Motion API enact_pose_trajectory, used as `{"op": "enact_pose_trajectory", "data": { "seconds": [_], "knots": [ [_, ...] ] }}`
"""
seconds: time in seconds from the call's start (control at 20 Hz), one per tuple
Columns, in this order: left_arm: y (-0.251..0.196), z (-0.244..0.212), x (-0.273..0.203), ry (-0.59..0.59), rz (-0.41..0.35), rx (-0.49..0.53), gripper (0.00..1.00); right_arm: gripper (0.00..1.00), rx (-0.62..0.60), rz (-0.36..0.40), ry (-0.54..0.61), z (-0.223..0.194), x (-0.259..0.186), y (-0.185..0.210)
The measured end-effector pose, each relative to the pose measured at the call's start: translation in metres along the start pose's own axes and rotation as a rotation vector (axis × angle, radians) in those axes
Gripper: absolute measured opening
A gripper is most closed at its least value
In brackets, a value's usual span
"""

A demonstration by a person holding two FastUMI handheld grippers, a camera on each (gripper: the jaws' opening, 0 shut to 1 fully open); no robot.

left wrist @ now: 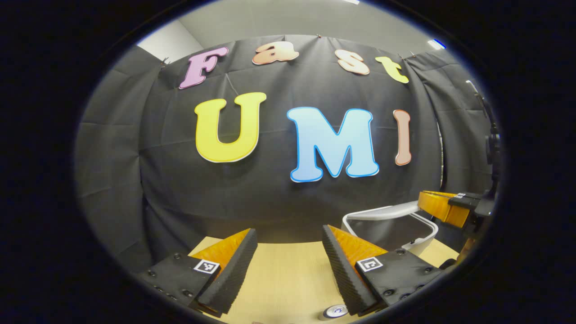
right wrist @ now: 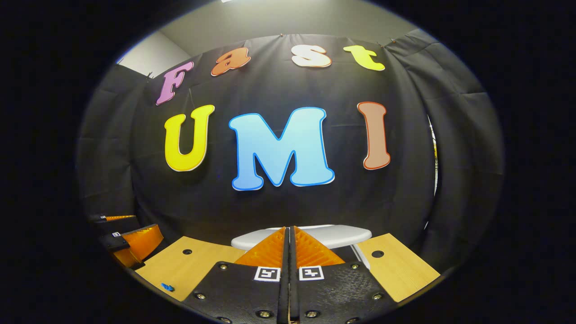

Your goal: Press the lid of the desktop garbage bin to open it, pick up the crumpled paper on the desktop and throw it into the bin, then pick up the pop can on the desktop and drop it into the bin, and finally close the garbage bin lid.

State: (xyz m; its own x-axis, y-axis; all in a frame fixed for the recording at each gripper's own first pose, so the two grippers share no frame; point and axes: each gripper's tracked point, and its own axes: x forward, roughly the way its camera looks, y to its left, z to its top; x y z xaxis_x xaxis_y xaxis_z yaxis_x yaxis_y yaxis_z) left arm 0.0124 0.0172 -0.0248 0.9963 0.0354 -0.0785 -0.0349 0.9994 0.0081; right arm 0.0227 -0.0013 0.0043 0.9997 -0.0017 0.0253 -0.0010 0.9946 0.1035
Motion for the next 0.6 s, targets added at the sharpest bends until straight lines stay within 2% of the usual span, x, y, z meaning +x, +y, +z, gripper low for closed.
{"op": "enact_pose_trajectory", "data": {
  "seconds": [0.6],
  "knots": [
    [0.0088, -0.0069, -0.0033, 0.011, 0.037, -0.014, 0.95, 0.01, -0.005, 0.024, 0.013, 0.0001, -0.0098, 0.0091]
  ]
}}
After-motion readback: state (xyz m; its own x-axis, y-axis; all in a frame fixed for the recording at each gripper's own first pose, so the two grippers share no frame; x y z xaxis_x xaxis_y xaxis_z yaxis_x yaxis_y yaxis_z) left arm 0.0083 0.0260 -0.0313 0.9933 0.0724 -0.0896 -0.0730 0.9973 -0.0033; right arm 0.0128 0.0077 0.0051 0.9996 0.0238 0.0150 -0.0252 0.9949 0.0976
